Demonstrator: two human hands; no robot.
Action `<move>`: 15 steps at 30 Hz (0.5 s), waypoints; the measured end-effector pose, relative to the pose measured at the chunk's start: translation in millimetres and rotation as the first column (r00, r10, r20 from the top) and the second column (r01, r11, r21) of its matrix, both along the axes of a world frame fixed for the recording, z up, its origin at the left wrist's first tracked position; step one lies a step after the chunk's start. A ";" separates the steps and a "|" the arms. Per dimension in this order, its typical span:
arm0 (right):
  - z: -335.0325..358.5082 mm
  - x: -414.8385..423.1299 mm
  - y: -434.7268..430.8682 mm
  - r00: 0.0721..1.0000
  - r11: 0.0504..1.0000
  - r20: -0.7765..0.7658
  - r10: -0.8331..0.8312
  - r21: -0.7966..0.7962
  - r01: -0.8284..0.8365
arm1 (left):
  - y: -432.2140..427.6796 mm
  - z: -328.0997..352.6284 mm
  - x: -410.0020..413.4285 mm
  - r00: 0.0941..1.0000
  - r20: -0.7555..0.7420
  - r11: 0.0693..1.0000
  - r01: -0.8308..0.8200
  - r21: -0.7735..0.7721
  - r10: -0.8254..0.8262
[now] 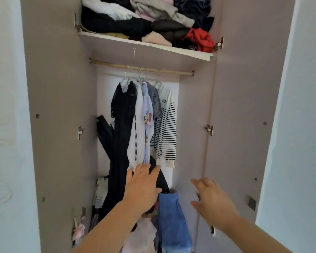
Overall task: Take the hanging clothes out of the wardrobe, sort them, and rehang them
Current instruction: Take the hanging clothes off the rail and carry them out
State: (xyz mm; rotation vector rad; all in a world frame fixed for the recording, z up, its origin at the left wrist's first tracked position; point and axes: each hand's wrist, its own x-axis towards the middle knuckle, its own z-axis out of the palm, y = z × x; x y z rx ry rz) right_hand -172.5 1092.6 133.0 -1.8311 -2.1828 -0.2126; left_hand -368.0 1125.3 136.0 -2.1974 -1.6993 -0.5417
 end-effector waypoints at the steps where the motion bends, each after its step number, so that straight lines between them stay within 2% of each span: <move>1: 3.6 0.4 15.5 1.000 1.000 0.006 0.020 0.008 -0.020 | 11.0 4.7 0.2 1.000 -0.012 1.000 -0.014 0.009 0.014; 7: 30.1 -3.8 117.1 0.994 0.991 0.037 0.104 0.082 -0.106 | 96.4 35.2 -0.7 0.999 -0.003 0.995 -0.054 0.078 0.054; 15: 87.9 -18.9 269.9 0.998 0.973 0.032 0.062 0.219 -0.068 | 240.4 92.5 -14.0 1.000 0.006 0.973 -0.012 0.231 0.011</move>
